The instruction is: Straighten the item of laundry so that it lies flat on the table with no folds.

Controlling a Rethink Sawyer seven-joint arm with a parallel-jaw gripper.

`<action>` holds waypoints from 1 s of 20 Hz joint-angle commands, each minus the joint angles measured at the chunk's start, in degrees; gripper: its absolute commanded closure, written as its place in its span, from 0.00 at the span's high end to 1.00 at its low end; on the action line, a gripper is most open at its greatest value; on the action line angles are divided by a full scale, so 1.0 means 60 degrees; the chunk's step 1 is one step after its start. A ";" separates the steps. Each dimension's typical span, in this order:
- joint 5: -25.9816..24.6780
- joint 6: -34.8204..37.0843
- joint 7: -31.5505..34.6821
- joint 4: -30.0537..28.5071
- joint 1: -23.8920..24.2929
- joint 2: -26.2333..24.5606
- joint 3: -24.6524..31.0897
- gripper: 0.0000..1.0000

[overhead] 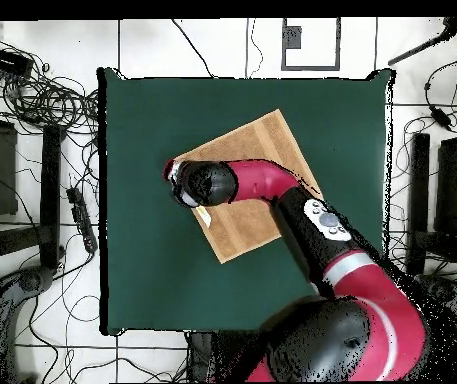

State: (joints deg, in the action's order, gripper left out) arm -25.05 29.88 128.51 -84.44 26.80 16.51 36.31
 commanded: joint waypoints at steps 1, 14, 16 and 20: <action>-0.0288 0.2300 0.2104 -0.0623 -0.2216 0.2745 -0.3062 1.00; 0.0786 0.1627 0.1149 -0.2332 -0.2184 0.4980 -0.3245 1.00; 0.0206 0.1087 0.1105 -0.2322 -0.2282 0.4800 -0.3565 1.00; -0.0605 -0.0897 0.1827 -0.2018 -0.2691 0.4245 -0.4338 1.00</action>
State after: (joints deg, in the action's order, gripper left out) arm -24.23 35.81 128.52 -90.31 13.19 45.09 15.26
